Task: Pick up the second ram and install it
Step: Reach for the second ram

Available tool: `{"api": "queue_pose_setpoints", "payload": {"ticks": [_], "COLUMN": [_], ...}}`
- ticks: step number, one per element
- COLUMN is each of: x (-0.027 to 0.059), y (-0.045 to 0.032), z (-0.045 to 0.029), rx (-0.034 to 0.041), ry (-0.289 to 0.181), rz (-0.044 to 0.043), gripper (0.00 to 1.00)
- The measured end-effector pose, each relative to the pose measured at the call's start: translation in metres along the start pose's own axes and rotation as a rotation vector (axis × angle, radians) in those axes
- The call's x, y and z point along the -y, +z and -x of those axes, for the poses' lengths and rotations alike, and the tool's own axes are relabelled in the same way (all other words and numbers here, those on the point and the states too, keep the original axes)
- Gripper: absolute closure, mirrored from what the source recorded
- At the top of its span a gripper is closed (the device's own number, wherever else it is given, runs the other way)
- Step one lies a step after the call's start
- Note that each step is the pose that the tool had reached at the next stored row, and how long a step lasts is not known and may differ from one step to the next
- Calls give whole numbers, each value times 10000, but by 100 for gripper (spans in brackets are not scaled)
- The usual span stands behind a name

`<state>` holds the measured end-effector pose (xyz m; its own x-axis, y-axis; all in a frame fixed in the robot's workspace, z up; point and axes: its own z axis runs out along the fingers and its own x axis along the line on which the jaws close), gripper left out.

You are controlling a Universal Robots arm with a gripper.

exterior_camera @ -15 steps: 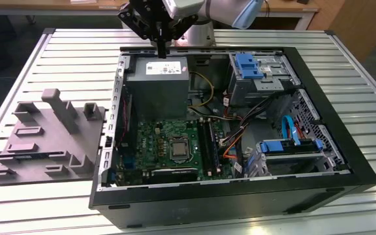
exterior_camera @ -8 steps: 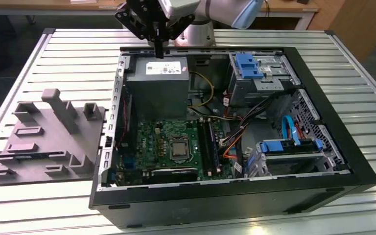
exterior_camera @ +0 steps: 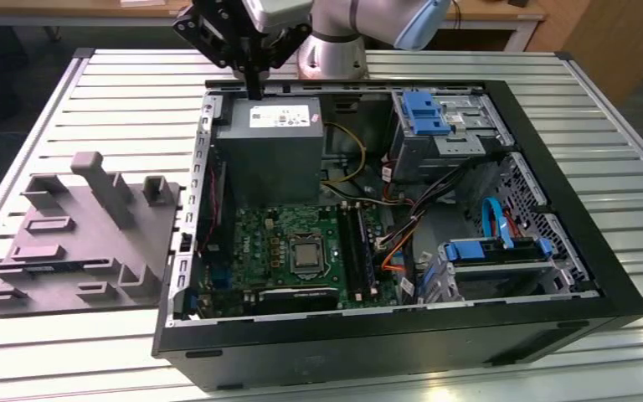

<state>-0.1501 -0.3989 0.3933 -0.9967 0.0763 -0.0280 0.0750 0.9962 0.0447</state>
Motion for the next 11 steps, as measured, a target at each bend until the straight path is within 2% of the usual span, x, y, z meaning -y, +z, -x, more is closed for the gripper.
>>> {"api": "queue_pose_setpoints", "payload": {"ticks": [11], "x": [21], "y": [-9], "z": [-282], "rx": [55], "ry": [-4], "rz": [4], "gripper": [90]}}
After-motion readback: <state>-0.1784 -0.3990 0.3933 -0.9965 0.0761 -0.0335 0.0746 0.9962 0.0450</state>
